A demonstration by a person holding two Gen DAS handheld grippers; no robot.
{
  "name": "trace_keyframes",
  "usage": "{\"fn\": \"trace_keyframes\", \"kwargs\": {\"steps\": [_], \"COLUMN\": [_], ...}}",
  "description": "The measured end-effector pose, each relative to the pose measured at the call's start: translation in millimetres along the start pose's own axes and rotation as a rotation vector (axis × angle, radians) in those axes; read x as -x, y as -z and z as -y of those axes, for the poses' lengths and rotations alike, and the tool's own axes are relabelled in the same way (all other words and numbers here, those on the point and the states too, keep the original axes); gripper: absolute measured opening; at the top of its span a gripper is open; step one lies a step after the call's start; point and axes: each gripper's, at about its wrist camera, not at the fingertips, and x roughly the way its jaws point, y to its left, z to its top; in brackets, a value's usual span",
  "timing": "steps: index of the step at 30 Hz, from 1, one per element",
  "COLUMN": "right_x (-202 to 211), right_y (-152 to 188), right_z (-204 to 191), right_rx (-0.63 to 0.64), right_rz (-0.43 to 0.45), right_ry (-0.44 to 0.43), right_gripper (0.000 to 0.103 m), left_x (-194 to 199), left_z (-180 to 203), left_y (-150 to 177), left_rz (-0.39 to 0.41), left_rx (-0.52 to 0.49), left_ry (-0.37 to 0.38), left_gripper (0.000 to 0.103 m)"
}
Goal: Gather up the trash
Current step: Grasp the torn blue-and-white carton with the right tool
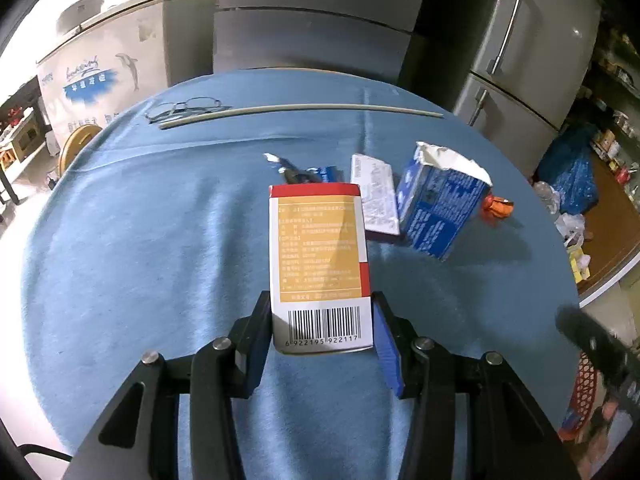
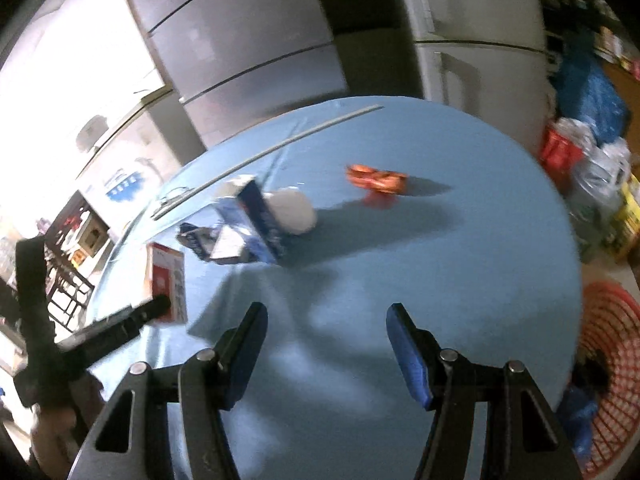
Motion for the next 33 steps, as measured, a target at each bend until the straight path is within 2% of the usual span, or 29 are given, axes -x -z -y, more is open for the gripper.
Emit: {"fn": "trace_keyframes", "kwargs": {"steps": [6, 14, 21, 24, 25, 26, 33], "right_x": [-27, -78, -116, -131, -134, -134, -111], "right_y": [-24, -50, -61, -65, -66, -68, -63], "right_z": [-35, -71, -92, -90, -88, -86, -62], "right_rx": [0.032, 0.047, 0.088, 0.076, 0.067, 0.063, 0.027], "right_rz": [0.009, 0.009, 0.004, -0.012, -0.02, -0.02, -0.002], "right_ry": [-0.019, 0.015, 0.117, 0.141, 0.139, 0.145, 0.104], "right_gripper": [0.066, 0.068, 0.069, 0.069, 0.063, 0.052, 0.051], "left_x": [2, 4, 2, 2, 2, 3, 1], "left_z": [-11, -27, -30, -28, -28, -27, -27], "left_y": [6, 11, 10, 10, 10, 10, 10], "left_rz": [0.0, -0.006, -0.009, -0.009, -0.008, -0.006, -0.009], "left_rx": [0.018, 0.044, 0.053, 0.049, 0.047, 0.042, 0.045], "left_ry": [-0.006, -0.007, -0.005, -0.007, -0.007, -0.011, -0.023], "left_gripper": [0.049, 0.049, 0.049, 0.049, 0.049, 0.049, 0.049]}}
